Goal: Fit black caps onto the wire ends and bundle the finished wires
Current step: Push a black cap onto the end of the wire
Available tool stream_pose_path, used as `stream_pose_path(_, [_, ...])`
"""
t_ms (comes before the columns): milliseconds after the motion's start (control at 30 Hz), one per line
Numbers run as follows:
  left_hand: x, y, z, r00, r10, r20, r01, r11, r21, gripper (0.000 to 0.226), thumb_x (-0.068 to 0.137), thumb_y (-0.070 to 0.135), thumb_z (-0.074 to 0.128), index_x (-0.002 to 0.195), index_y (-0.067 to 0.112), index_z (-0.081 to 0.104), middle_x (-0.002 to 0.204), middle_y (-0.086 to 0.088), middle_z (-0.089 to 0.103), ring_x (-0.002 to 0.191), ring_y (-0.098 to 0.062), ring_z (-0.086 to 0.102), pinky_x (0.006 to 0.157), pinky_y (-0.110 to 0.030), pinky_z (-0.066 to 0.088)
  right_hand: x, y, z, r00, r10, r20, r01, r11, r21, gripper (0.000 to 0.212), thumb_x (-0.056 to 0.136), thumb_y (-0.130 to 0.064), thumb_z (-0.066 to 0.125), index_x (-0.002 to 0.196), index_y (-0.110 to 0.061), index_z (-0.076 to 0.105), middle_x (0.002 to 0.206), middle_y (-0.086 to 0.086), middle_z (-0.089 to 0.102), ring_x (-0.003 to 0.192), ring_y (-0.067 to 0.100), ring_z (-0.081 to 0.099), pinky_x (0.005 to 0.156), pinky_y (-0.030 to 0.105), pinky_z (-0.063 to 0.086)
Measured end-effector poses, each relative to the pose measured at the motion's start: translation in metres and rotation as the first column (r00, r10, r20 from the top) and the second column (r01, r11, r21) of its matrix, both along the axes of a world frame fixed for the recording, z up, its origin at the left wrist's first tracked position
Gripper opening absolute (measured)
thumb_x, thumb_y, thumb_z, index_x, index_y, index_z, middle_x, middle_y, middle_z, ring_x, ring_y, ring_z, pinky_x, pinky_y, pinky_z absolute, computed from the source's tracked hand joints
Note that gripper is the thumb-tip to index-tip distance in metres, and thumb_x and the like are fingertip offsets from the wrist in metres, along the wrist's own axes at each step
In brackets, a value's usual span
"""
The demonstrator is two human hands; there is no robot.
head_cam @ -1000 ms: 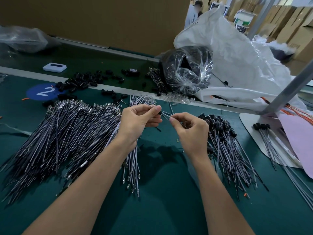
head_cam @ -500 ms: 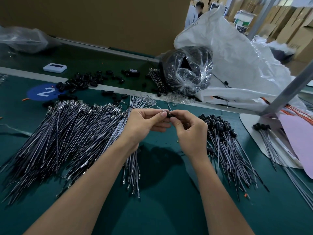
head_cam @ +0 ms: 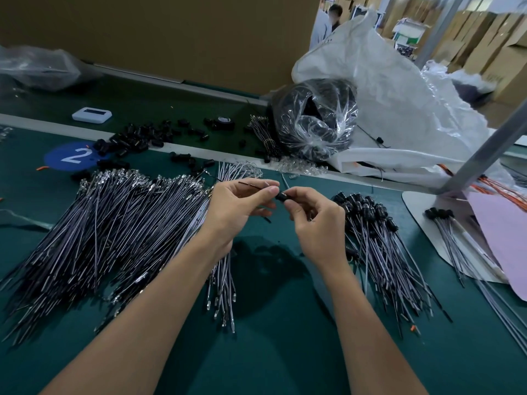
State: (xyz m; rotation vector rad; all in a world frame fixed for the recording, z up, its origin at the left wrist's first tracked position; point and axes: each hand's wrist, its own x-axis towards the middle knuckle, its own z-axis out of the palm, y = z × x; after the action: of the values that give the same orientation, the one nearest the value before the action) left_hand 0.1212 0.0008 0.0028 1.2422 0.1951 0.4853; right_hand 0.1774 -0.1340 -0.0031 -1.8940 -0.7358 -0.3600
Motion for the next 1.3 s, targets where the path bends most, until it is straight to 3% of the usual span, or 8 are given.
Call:
stream_pose_path(167, [0.000, 0.001, 0.003, 0.995, 0.096, 0.018, -0.095, 0.994, -0.047, 0.003, 0.080, 0.008, 0.074, 0.078, 0.010, 0.073, 0.073, -0.002, 0.074, 0.058, -0.012, 0.065, 0.054, -0.021, 0.054, 0.000, 0.002, -0.003, 1.000, -0.005, 0.011, 0.005, 1.000, 0.001, 0.012, 0.087, -0.001, 0.068, 0.096, -0.009, 0.072, 0.078, -0.020, 0.064, 0.068, -0.008, 0.060, 0.067, 0.005, 0.042])
stream_pose_path(367, [-0.007, 0.023, 0.009, 0.938, 0.344, 0.044, -0.308, 0.884, -0.351, 0.002, 0.086, 0.006, 0.068, 0.085, 0.006, 0.069, 0.071, -0.005, 0.073, 0.061, -0.014, 0.069, 0.060, -0.021, 0.057, 0.006, -0.003, -0.002, 0.995, -0.078, -0.054, 0.080, 0.996, 0.032, 0.011, 0.089, -0.005, 0.066, 0.094, -0.013, 0.071, 0.077, -0.017, 0.065, 0.067, -0.005, 0.057, 0.065, 0.009, 0.043])
stream_pose_path(733, [-0.002, 0.022, 0.005, 0.918, 0.396, -0.005, -0.377, 0.870, -0.316, 0.006, 0.094, 0.009, 0.060, 0.090, 0.005, 0.063, 0.078, -0.007, 0.070, 0.055, -0.008, 0.062, 0.050, -0.017, 0.049, 0.007, -0.006, 0.003, 0.932, -0.020, -0.361, 0.111, 0.966, 0.234, 0.022, 0.093, -0.002, 0.060, 0.087, -0.022, 0.066, 0.085, 0.004, 0.073, 0.080, 0.016, 0.072, 0.074, 0.029, 0.059])
stream_pose_path(833, [-0.003, 0.020, 0.006, 0.945, 0.325, -0.024, -0.315, 0.893, -0.322, 0.007, 0.095, 0.007, 0.058, 0.089, 0.006, 0.062, 0.079, -0.007, 0.070, 0.058, -0.009, 0.063, 0.051, -0.018, 0.051, 0.006, -0.005, 0.007, 0.860, 0.154, -0.486, 0.096, 0.887, 0.451, 0.014, 0.097, 0.000, 0.052, 0.095, -0.009, 0.063, 0.094, 0.012, 0.072, 0.083, 0.020, 0.073, 0.072, 0.028, 0.058])
stream_pose_path(933, [-0.007, 0.020, 0.008, 0.986, 0.162, -0.051, -0.169, 0.931, -0.322, 0.012, 0.092, 0.006, 0.054, 0.088, 0.010, 0.065, 0.082, -0.004, 0.072, 0.068, -0.015, 0.065, 0.058, -0.024, 0.052, 0.008, -0.010, 0.013, 0.768, 0.404, -0.497, 0.088, 0.703, 0.706, 0.016, 0.100, -0.003, 0.044, 0.097, -0.007, 0.059, 0.097, 0.011, 0.073, 0.085, 0.022, 0.072, 0.069, 0.026, 0.056])
stream_pose_path(1067, [-0.011, 0.022, 0.011, 0.998, 0.055, 0.013, -0.048, 0.940, -0.337, 0.019, 0.086, 0.019, 0.052, 0.085, 0.012, 0.070, 0.086, -0.004, 0.074, 0.075, -0.017, 0.066, 0.065, -0.026, 0.053, 0.008, -0.018, 0.017, 0.680, 0.543, -0.492, 0.137, 0.565, 0.814, 0.014, 0.097, -0.016, 0.051, 0.099, -0.009, 0.063, 0.089, 0.006, 0.074, 0.068, 0.014, 0.065, 0.058, 0.021, 0.051])
stream_pose_path(1167, [-0.009, 0.019, 0.010, 0.999, -0.037, 0.015, 0.039, 0.967, -0.252, 0.024, 0.090, 0.029, 0.056, 0.087, 0.012, 0.073, 0.089, -0.004, 0.074, 0.077, -0.016, 0.066, 0.065, -0.025, 0.054, 0.007, -0.017, 0.018, 0.646, 0.588, -0.487, 0.114, 0.556, 0.823, 0.019, 0.087, -0.026, 0.060, 0.092, -0.009, 0.065, 0.076, 0.004, 0.069, 0.057, 0.011, 0.055, 0.052, 0.019, 0.045])
stream_pose_path(1300, [-0.006, 0.012, 0.008, 0.978, -0.199, -0.058, 0.196, 0.979, -0.051, 0.035, 0.082, 0.037, 0.064, 0.100, 0.008, 0.072, 0.091, -0.007, 0.073, 0.072, -0.015, 0.064, 0.061, -0.021, 0.054, 0.005, -0.013, 0.016, 0.625, 0.587, -0.515, -0.009, 0.665, 0.746, 0.020, 0.080, -0.027, 0.067, 0.089, -0.010, 0.068, 0.069, 0.003, 0.067, 0.052, 0.007, 0.054, 0.050, 0.015, 0.047])
